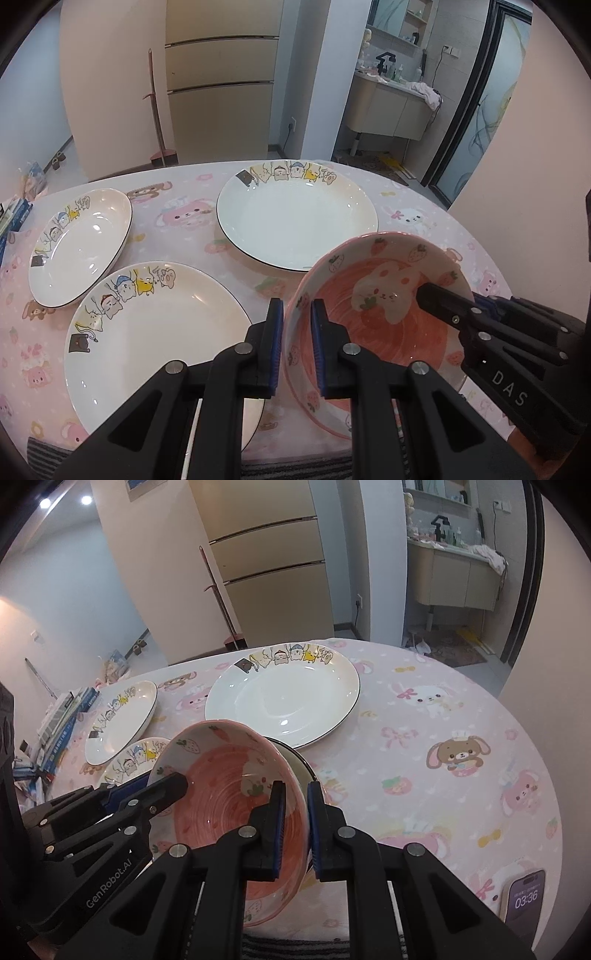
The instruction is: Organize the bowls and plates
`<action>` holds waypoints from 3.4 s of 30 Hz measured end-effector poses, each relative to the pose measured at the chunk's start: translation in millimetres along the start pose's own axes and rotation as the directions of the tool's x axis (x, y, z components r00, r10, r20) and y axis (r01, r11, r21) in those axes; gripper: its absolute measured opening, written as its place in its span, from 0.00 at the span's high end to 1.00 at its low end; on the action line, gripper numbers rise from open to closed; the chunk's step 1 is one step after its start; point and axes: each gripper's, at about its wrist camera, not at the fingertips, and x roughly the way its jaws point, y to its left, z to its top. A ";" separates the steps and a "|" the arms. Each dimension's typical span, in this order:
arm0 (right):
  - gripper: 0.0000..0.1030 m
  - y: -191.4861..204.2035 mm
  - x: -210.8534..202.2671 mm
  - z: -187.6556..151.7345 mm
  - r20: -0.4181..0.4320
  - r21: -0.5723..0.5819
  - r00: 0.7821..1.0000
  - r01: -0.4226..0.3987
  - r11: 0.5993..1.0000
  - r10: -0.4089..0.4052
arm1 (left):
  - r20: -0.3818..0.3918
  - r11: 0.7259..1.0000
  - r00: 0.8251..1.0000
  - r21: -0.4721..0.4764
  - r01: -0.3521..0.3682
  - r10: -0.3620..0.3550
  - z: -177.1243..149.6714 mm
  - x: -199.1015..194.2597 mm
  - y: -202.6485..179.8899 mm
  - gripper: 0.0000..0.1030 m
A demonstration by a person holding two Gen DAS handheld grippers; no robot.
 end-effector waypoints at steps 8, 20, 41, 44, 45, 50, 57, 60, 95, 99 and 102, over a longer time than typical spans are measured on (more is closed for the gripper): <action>0.87 7.1 3.7 -1.5 0.043 -0.034 0.998 0.049 0.998 -0.047 | -0.032 1.000 0.999 -0.012 -0.008 0.007 0.9 7.8 3.4 0.87; 0.87 0.5 6.0 -2.1 0.066 -0.022 0.996 0.058 0.998 -0.056 | -0.031 1.000 1.000 -0.002 -0.006 0.006 -0.8 10.4 1.2 0.87; 0.87 -7.0 -23.9 -5.0 0.090 0.008 0.996 0.013 1.000 -0.014 | 0.063 1.000 0.998 0.005 -0.022 0.022 1.8 -30.5 8.2 0.87; 0.87 -1.2 -38.4 -3.3 0.130 -0.012 0.991 0.030 0.999 -0.028 | 0.099 0.999 0.995 0.019 -0.031 0.029 1.3 -45.8 7.1 0.87; 0.87 2.2 -45.1 -3.0 0.149 -0.019 0.988 0.037 0.999 -0.034 | 0.118 0.999 0.992 0.025 -0.044 0.041 0.5 -52.5 6.7 0.87; 0.87 21.9 -74.7 -3.2 0.221 -0.045 0.975 0.006 0.999 0.004 | 0.211 0.996 0.976 0.050 -0.073 0.061 -4.3 -88.5 11.2 0.87; 0.87 53.9 -105.6 -6.6 0.259 -0.101 0.964 -0.036 0.994 0.061 | 0.402 0.994 0.911 0.021 -0.111 0.094 -13.4 -141.9 29.2 0.58; 0.78 62.3 -117.0 -7.6 0.275 -0.103 0.958 -0.053 0.993 0.080 | 0.457 0.990 0.882 0.013 -0.142 0.120 -17.6 -160.9 36.0 0.43; 0.36 132.3 -29.1 -61.0 0.149 -0.071 0.989 -0.005 0.997 0.016 | 0.350 0.979 0.915 -0.113 -0.171 0.200 -82.0 -116.7 147.3 0.01; 0.36 125.7 -16.0 -69.9 0.098 0.001 0.995 -0.026 1.000 0.026 | 0.242 0.979 0.953 -0.140 -0.150 0.180 -90.7 -90.5 164.7 0.01; 0.36 118.2 -1.6 -74.0 0.042 0.046 0.998 -0.049 0.998 0.048 | 0.179 0.979 0.972 -0.161 -0.122 0.151 -96.2 -70.8 173.0 0.01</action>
